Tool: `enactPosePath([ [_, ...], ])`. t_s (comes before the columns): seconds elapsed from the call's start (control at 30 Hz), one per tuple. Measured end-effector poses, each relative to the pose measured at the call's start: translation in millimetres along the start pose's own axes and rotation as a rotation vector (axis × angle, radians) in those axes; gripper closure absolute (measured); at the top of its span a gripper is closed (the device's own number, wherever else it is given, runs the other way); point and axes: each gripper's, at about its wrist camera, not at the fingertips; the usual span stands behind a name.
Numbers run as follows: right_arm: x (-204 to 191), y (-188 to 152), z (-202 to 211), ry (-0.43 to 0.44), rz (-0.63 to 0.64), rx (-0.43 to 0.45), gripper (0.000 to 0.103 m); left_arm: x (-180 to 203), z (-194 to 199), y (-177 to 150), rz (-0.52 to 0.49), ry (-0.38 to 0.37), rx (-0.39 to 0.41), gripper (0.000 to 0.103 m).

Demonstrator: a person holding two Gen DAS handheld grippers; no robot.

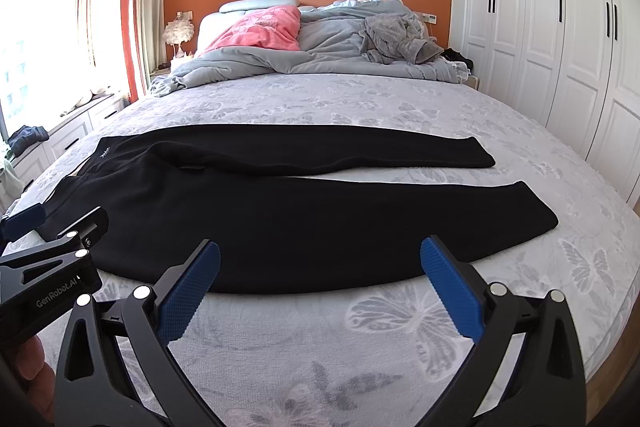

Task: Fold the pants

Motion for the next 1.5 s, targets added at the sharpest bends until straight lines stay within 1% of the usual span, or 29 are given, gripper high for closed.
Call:
enactPosePath([
  [0.17, 0.4, -1.8, -1.6, 0.003, -0.001, -0.012, 0.005, 0.7, -1.2, 0.1, -0.001, 0.001, -0.003, 0.017],
  [0.4, 7.3, 2.9, -7.9, 0.015, -0.036, -0.036, 0.005, 4.6, -5.5, -0.7, -0.009, -0.002, -0.013, 0.017],
  [0.47, 12.5, 2.8, -11.7, 0.031, -0.064, -0.064, 0.005, 6.5, -8.5, -0.4, -0.012, -0.003, -0.018, 0.017],
  [0.5, 18.3, 3.3, -15.4, 0.067, -0.101, -0.098, 0.005, 7.8, -11.2, 0.3, -0.015, -0.008, -0.024, 0.016],
  [0.57, 32.7, 8.5, -21.7, 0.135, -0.168, -0.170, 0.005, 7.6, -18.2, 1.6, -0.019, -0.040, -0.050, 0.015],
  [0.63, 49.0, 24.8, -24.0, 0.142, -0.154, -0.186, 0.005, 3.7, -27.6, 6.4, -0.021, -0.104, -0.099, 0.015],
  [0.73, 85.4, 61.8, -39.9, 0.095, -0.054, -0.204, 0.005, -17.5, -46.6, 26.8, 0.034, -0.192, -0.186, 0.015],
  [0.8, 116.0, 81.5, -60.5, 0.046, -0.011, -0.221, 0.005, -37.6, -67.7, 49.1, 0.067, -0.226, -0.242, 0.015],
  [0.83, 138.3, 93.1, -78.0, 0.018, -0.002, -0.246, 0.005, -51.3, -84.2, 64.0, 0.082, -0.222, -0.270, 0.015],
  [0.87, 157.3, 101.5, -93.6, -0.004, -0.010, -0.270, 0.005, -63.7, -100.0, 77.1, 0.098, -0.197, -0.287, 0.015],
  [0.9, 180.1, 111.1, -113.9, -0.037, -0.021, -0.313, 0.005, -80.0, -120.7, 92.6, 0.119, -0.162, -0.297, 0.015],
  [0.97, 221.3, 121.0, -144.5, -0.059, -0.091, -0.316, 0.005, -105.2, -157.3, 116.1, 0.140, -0.074, -0.315, 0.015],
  [1.0, 240.7, 125.9, -160.8, -0.072, -0.122, -0.325, 0.005, -120.0, -182.7, 129.3, 0.148, -0.029, -0.336, 0.015],
  [1.07, 275.8, 129.9, -190.5, -0.063, -0.200, -0.313, 0.005, -145.8, -225.7, 149.8, 0.174, 0.049, -0.368, 0.015],
  [1.13, 304.3, 136.3, -216.0, -0.094, -0.243, -0.311, 0.005, -173.5, -268.0, 165.0, 0.209, 0.096, -0.392, 0.015],
  [1.2, 329.4, 140.6, -245.2, -0.087, -0.293, -0.308, 0.005, -199.7, -309.2, 172.6, 0.254, 0.123, -0.445, 0.015],
  [1.27, 349.3, 142.7, -276.2, -0.101, -0.305, -0.327, 0.005, -222.1, -346.3, 175.5, 0.328, 0.142, -0.492, 0.015],
  [1.3, 354.6, 143.3, -288.4, -0.127, -0.293, -0.337, 0.005, -230.5, -362.3, 176.4, 0.352, 0.144, -0.510, 0.015],
  [1.37, 364.8, 139.8, -319.7, -0.158, -0.285, -0.362, 0.005, -241.3, -393.9, 172.6, 0.391, 0.162, -0.554, 0.015],
  [1.43, 370.9, 135.3, -346.5, -0.139, -0.300, -0.395, 0.005, -248.0, -418.3, 165.6, 0.438, 0.145, -0.609, 0.014],
  [1.47, 373.3, 132.9, -358.4, -0.128, -0.309, -0.407, 0.005, -249.3, -422.4, 164.0, 0.452, 0.155, -0.597, 0.010],
  [1.5, 374.0, 131.7, -366.3, -0.132, -0.310, -0.414, 0.005, -247.8, -422.4, 167.3, 0.457, 0.166, -0.555, 0.009],
])
Point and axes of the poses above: each gripper's, at about its wrist camera, not at the fingertips, and z roughly against the way its jaws point, x to its right, y to its top, and after that the axes turned 6 degrees about y, right-handed
